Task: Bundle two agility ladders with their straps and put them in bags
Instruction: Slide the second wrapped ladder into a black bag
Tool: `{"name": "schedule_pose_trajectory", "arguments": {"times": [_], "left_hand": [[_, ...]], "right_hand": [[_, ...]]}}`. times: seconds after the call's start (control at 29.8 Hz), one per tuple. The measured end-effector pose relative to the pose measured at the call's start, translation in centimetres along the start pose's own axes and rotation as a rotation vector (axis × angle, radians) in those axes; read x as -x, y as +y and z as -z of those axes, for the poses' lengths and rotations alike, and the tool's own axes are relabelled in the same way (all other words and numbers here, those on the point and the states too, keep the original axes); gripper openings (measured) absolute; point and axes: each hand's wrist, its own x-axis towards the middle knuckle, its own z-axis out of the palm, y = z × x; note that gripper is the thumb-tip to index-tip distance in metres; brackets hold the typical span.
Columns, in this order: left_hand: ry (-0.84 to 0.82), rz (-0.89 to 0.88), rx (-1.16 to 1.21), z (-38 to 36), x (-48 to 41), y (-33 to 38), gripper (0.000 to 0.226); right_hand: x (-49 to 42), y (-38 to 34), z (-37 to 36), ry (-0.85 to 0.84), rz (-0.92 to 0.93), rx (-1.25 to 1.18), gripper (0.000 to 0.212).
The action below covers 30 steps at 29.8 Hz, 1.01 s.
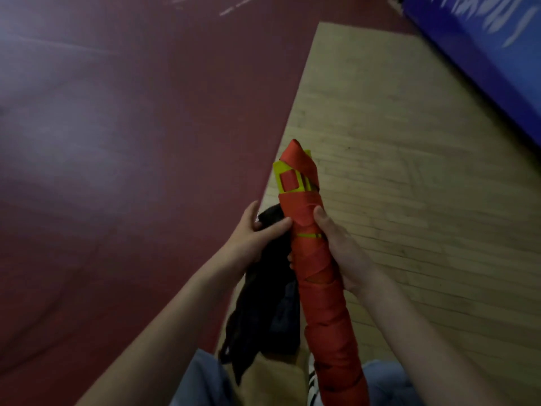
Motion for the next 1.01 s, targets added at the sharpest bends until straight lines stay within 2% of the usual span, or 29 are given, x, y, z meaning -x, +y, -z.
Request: {"name": "schedule_pose_trajectory", "arguments": {"times": [0.13,0.17,0.24,0.3,0.44,0.6,0.74,0.87,1.01], "left_hand": [[0.202,-0.197,-0.079,0.6,2.6,0.8,0.012],[0.263,-0.247,-0.128,1.0,3.0,0.8,0.01],[0.322,-0.322,-0.206,1.5,4.0,1.1,0.02],[0.332,-0.322,-0.154,1.8,5.2,2.0,0.029],[0.254,-0.248,0.033,1.9,6.4,5.1,0.016],[0.197,-0.364,0.028,1.8,7.6,9.4,0.019],[0.166,-0.462,0.06,1.6,8.3,11.8,0.023],[0.087,-0.554,0.01,1.4,8.9,11.9,0.022],[0.065,-0.71,-0.05,1.2,9.6,8.9,0.024]], "right_hand": [[2.4,-1.7,-0.4,0.023,0.073,0.047,0.057],[2.9,-2.0,-0.4,0.03,0.088,0.057,0.06],[3.9,-2.5,-0.3,0.041,0.117,0.062,0.06],[4.9,-3.0,-0.6,0.044,0.144,0.063,0.059],[6.0,-3.3,-2.1,0.005,0.145,0.062,0.06],[6.6,-3.1,-4.7,-0.097,0.083,0.061,0.063],[6.1,-2.7,-5.8,-0.1,0.018,0.101,0.07],[5.5,-2.4,-6.5,-0.051,-0.045,0.091,0.057],[4.6,-2.1,-6.2,0.003,-0.081,0.087,0.052]]}}
